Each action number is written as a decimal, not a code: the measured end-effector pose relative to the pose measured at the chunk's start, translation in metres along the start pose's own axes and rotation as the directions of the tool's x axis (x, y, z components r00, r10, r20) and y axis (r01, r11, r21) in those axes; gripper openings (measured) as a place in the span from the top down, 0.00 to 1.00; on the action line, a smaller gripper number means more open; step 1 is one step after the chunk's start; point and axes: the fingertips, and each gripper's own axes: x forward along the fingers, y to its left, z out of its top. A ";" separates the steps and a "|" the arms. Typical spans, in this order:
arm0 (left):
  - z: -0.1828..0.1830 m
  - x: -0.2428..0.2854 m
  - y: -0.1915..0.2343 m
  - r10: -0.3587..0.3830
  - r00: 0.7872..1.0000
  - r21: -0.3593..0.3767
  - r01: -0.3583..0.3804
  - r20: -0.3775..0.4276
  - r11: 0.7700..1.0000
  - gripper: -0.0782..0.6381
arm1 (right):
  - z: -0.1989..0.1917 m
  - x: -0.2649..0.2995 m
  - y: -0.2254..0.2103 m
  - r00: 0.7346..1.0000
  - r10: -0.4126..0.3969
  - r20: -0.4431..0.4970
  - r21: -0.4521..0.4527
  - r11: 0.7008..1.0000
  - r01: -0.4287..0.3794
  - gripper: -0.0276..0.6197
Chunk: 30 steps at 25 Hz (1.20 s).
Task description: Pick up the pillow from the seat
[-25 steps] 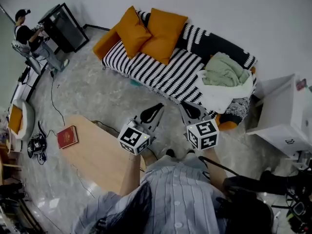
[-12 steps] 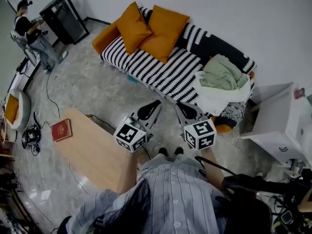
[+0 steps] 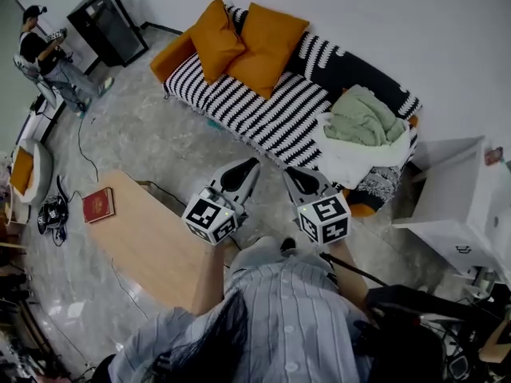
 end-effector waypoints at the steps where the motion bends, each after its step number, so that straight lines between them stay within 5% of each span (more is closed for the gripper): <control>1: -0.002 0.001 -0.003 0.003 1.000 0.000 -0.003 -0.005 1.000 0.88 | -0.001 -0.001 -0.002 1.000 0.006 -0.001 0.003 1.000 -0.006 0.90; 17: -0.009 0.028 0.019 0.000 0.999 -0.009 0.000 -0.038 1.000 0.87 | 0.002 0.039 -0.024 0.999 0.051 -0.008 0.030 0.998 -0.051 0.90; 30: 0.019 0.077 0.152 -0.055 0.998 0.017 0.056 -0.032 0.998 0.87 | 0.060 0.162 -0.059 1.000 0.003 -0.014 0.058 0.998 -0.002 0.90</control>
